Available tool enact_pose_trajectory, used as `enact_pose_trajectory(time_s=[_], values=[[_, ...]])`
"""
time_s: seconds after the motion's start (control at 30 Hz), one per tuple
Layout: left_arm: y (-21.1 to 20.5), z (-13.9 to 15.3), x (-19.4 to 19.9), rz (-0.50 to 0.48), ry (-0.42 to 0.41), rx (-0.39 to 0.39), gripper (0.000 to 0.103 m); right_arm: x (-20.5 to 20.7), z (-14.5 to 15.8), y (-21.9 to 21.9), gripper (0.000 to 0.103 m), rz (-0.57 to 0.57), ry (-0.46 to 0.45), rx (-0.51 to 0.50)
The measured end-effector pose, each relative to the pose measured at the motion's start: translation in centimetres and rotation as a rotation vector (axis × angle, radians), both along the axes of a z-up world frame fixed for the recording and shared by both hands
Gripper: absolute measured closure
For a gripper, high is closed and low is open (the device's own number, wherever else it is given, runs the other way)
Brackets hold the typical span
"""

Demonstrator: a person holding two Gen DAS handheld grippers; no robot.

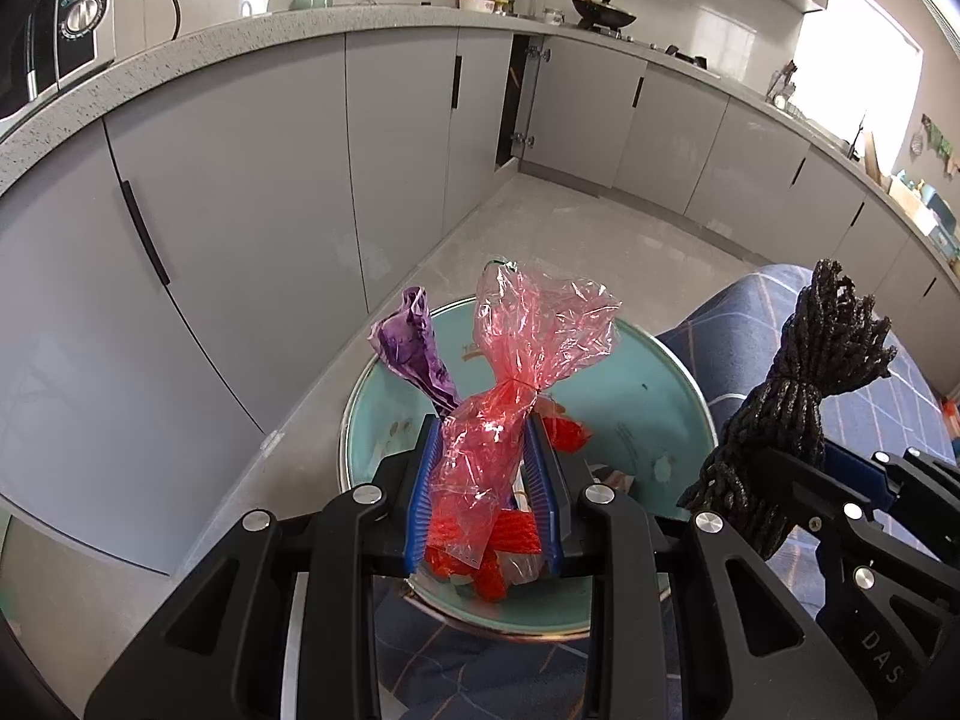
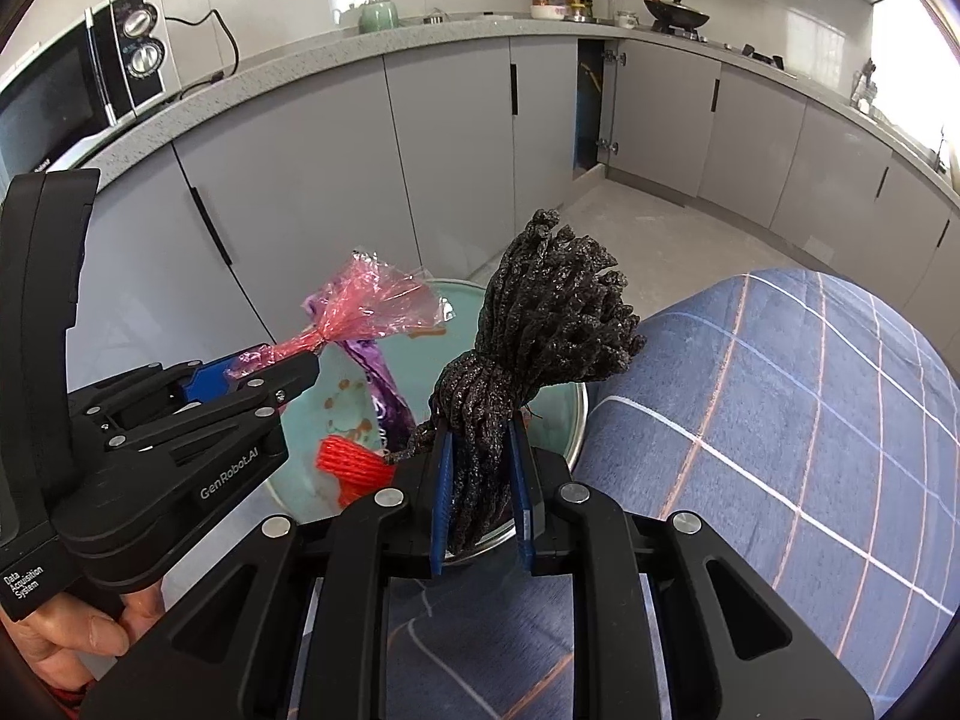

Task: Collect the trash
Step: 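Carry the pink bag and black mesh bundle over the teal bucket, then open both tools to drop the pink bag and black mesh into the bucket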

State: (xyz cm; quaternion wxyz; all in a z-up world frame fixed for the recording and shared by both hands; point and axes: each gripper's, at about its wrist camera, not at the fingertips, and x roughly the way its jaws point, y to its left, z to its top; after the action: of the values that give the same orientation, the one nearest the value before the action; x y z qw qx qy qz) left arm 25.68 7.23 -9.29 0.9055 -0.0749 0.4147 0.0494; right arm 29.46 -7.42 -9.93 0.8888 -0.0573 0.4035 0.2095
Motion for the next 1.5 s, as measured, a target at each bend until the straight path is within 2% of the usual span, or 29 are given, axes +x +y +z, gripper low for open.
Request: enact_pose_trajectory(time_s=[0.4,0.9,1.23,1.5], values=[[0.8,-2.7,2.4,0.021,0.071,-0.006,0.075,3.2,-3.1,1.8,0.085,0.035,0.076,-0.059],[1.5,-5.1,4.5,0.034,0.119,0.003,0.075,6.0,-6.2,3.9,0.082,0.086,0.154,-0.108],[1.2,-5.7,5.3,0.040,0.144,0.010,0.075,7.0,-7.9,5.5,0.082,0.123,0.185,-0.162],[1.8,-6.1,5.8,0.039,0.155,-0.014,0.075,8.1,-8.5,5.9,0.082,0.143,0.215,-0.157]])
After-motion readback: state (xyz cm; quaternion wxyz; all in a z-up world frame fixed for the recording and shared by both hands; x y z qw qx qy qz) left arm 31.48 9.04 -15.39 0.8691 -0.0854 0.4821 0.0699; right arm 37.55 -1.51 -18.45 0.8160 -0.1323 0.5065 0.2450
